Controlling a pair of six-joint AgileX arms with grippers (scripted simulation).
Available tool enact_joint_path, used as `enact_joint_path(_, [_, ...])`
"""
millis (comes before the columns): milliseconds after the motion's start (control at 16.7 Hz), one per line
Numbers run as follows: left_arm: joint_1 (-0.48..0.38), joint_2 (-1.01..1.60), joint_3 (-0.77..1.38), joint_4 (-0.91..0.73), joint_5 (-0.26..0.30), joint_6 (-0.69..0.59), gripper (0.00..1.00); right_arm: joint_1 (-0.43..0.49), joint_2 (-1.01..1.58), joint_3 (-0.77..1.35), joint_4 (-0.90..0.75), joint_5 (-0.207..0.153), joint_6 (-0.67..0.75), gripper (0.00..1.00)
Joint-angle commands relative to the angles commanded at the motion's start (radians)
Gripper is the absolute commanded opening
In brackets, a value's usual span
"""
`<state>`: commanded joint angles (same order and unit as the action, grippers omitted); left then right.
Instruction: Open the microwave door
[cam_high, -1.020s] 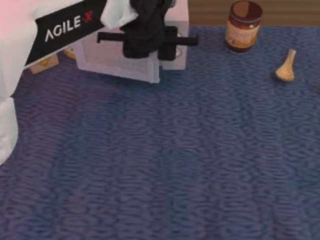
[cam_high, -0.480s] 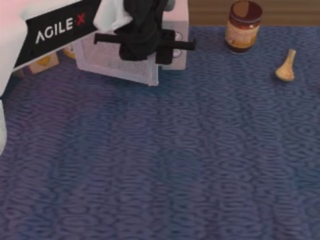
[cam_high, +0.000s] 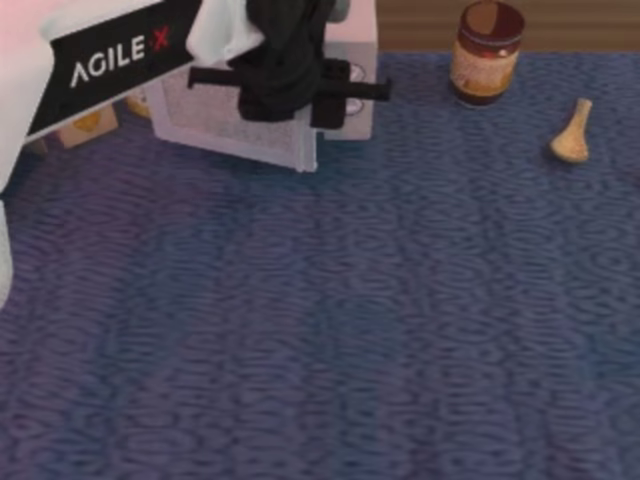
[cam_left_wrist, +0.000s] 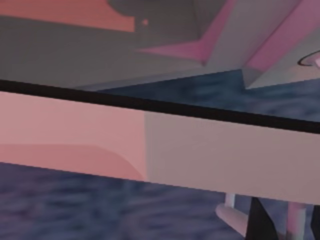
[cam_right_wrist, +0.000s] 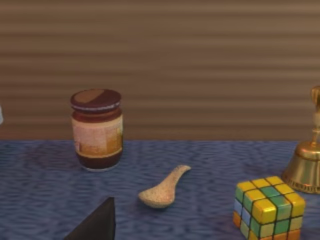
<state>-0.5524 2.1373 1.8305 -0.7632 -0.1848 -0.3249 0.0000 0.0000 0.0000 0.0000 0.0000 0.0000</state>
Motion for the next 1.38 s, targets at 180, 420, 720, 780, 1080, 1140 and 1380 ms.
enact_joint_path(180, [0.000, 0.000, 0.000, 0.000, 0.000, 0.000, 0.00, 0.000, 0.000, 0.000, 0.000, 0.000, 0.000, 1.00])
enact_joint_path(420, [0.000, 0.000, 0.000, 0.000, 0.000, 0.000, 0.00, 0.000, 0.000, 0.000, 0.000, 0.000, 0.000, 1.00])
enact_joint_path(720, [-0.011, 0.002, 0.004, 0.000, 0.010, -0.006, 0.00, 0.000, 0.000, 0.000, 0.000, 0.000, 0.000, 1.00])
enact_joint_path(780, [-0.011, -0.001, 0.002, 0.003, 0.011, -0.004, 0.00, 0.000, 0.000, 0.000, 0.000, 0.000, 0.000, 1.00])
enact_joint_path(1080, [0.010, -0.058, -0.102, 0.041, 0.043, 0.074, 0.00, 0.000, 0.000, 0.000, 0.000, 0.000, 0.000, 1.00])
enact_joint_path(1140, [0.015, -0.070, -0.121, 0.050, 0.050, 0.090, 0.00, 0.000, 0.000, 0.000, 0.000, 0.000, 0.000, 1.00])
enact_joint_path(1380, [0.019, -0.087, -0.135, 0.064, 0.057, 0.106, 0.00, 0.000, 0.000, 0.000, 0.000, 0.000, 0.000, 1.00])
